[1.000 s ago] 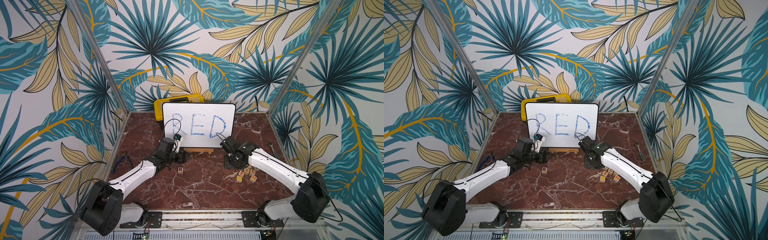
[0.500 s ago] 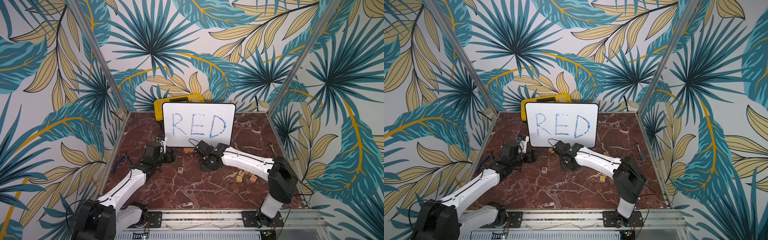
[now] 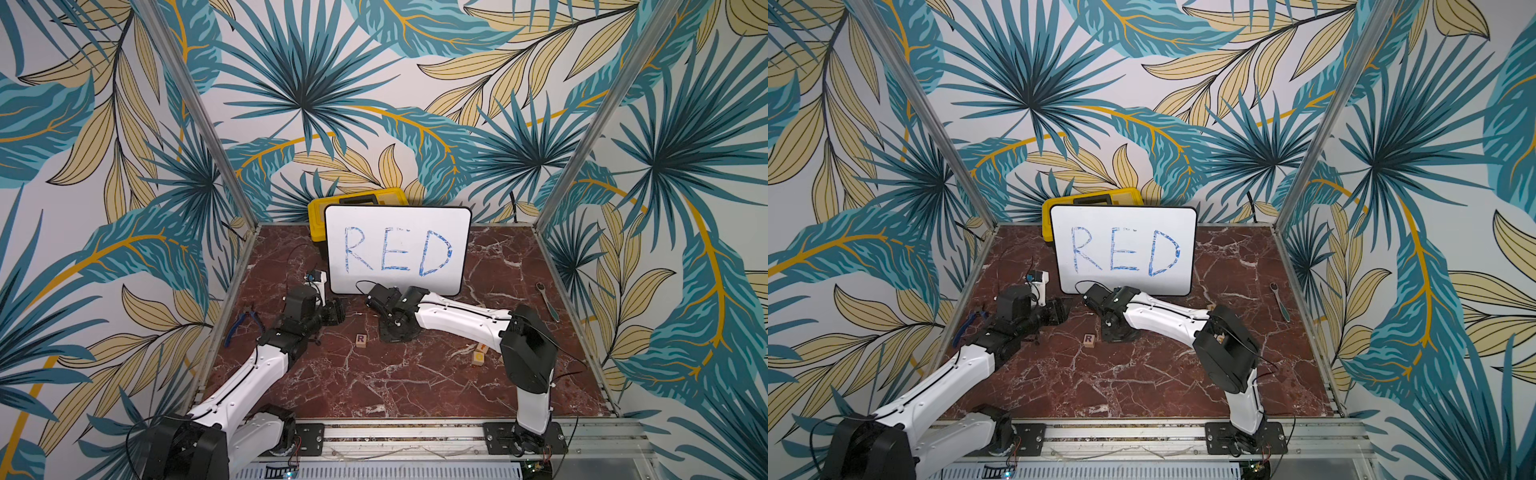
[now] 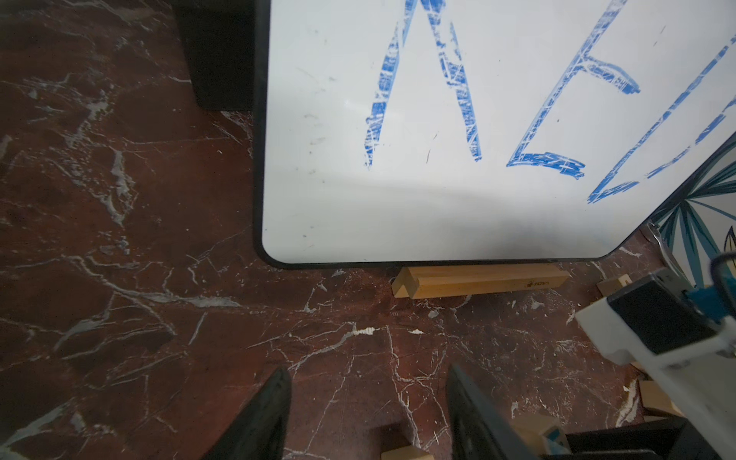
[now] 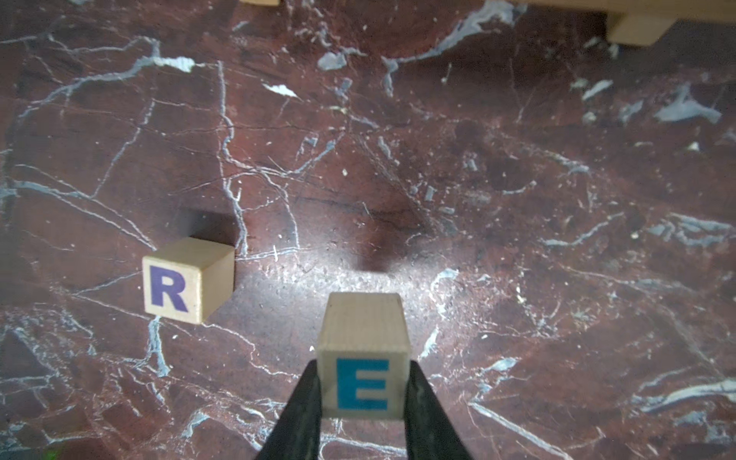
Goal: Assemble the uppercase word "red" with letter blocks
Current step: Place the letter block at the center of the board.
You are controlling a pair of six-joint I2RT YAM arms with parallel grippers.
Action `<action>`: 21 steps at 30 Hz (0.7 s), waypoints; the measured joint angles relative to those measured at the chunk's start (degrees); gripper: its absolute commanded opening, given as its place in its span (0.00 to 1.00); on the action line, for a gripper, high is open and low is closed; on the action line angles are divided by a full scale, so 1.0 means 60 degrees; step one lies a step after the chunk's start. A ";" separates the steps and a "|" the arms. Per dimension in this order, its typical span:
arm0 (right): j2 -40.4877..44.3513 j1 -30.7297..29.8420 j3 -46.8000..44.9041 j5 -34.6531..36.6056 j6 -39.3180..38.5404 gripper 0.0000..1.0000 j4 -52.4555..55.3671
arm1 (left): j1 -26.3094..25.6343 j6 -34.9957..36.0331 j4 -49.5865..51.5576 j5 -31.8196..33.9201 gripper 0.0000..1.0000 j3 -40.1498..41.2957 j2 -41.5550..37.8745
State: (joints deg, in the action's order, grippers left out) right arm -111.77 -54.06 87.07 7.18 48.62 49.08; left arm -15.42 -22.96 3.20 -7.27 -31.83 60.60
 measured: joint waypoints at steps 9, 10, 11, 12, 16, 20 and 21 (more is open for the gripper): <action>-0.0259 -0.0423 0.0273 0.0226 0.0976 0.30 0.0546 | 0.0015 -0.0004 0.0000 0.0051 0.62 0.0000 0.0025; -0.0310 -0.0430 0.0328 0.0237 0.1031 0.30 0.0565 | 0.0015 -0.0004 0.0000 0.0058 0.62 0.0000 0.0025; -0.0386 -0.0426 0.0412 0.0248 0.1089 0.30 0.0590 | 0.0015 -0.0004 0.0000 0.0073 0.62 0.0000 0.0022; -0.0477 -0.0426 0.0503 0.0266 0.1129 0.29 0.0597 | 0.0018 -0.0004 0.0000 0.0076 0.62 0.0000 0.0022; -0.0827 -0.0426 0.0758 0.0302 0.1257 0.30 0.0590 | 0.0018 -0.0004 0.0000 0.0106 0.62 0.0000 0.0000; -0.1107 -0.0426 0.1002 0.0302 0.1293 0.30 0.0641 | 0.0018 -0.0011 -0.0011 0.0178 0.62 0.0051 -0.0047; -0.1177 -0.0426 0.1086 0.0302 0.1293 0.29 0.0645 | 0.0018 -0.0011 -0.0015 0.0193 0.62 0.0073 -0.0047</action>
State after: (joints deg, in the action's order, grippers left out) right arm -118.83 -56.62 93.58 8.99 56.38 52.95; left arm -15.31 -23.03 3.11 -6.11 -31.40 60.31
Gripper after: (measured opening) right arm 0.319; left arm 0.621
